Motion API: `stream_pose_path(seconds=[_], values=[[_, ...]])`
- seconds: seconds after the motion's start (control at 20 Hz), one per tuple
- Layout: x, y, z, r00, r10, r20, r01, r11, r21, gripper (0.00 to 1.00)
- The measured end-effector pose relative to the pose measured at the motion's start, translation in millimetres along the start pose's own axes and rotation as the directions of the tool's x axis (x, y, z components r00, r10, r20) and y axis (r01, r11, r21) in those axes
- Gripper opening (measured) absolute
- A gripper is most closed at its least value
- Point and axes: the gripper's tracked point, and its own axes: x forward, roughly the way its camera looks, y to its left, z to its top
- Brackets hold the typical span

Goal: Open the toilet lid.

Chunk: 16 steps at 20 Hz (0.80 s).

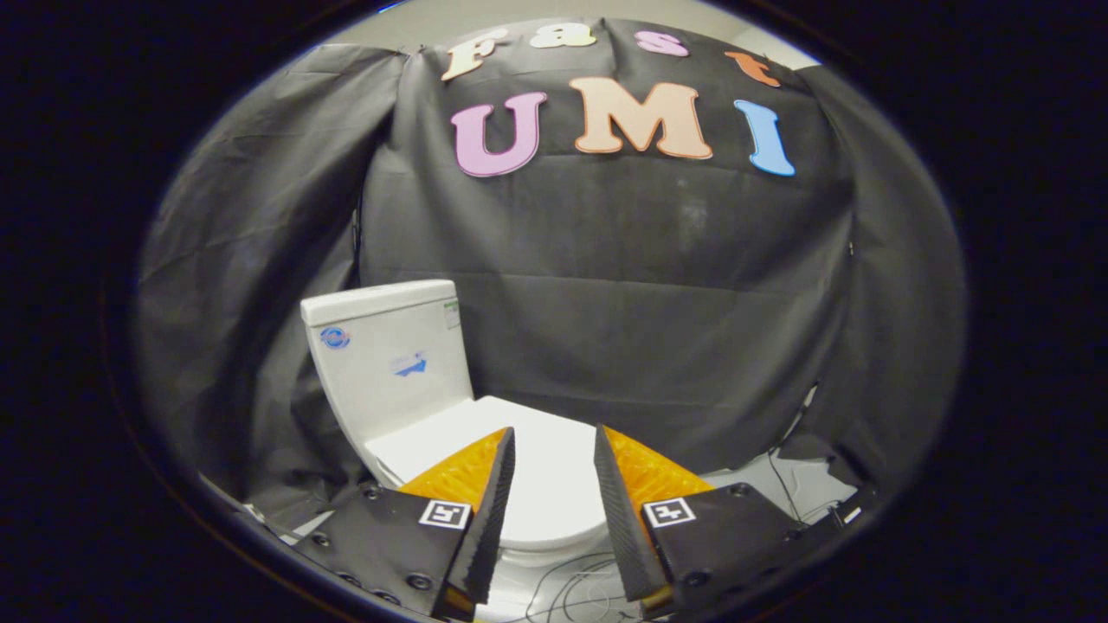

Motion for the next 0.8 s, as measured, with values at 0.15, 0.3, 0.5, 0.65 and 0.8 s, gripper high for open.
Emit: stream_pose_path(seconds=[0.15, 0.3, 0.5, 0.65, 0.8], values=[[12, 9, 29, 0.989, -0.034, 0.144, 0.02, 0.995, 0.102, 0.58], [20, 20, 51, 0.955, -0.108, 0.275, 0.051, 0.977, 0.205, 0.58], [26, 27, 60, 0.921, -0.22, 0.321, 0.134, 0.954, 0.268, 0.58], [26, 27, 63, 0.891, -0.316, 0.327, 0.19, 0.911, 0.365, 0.58], [20, 18, 55, 0.838, -0.449, 0.31, 0.275, 0.837, 0.473, 0.58]])
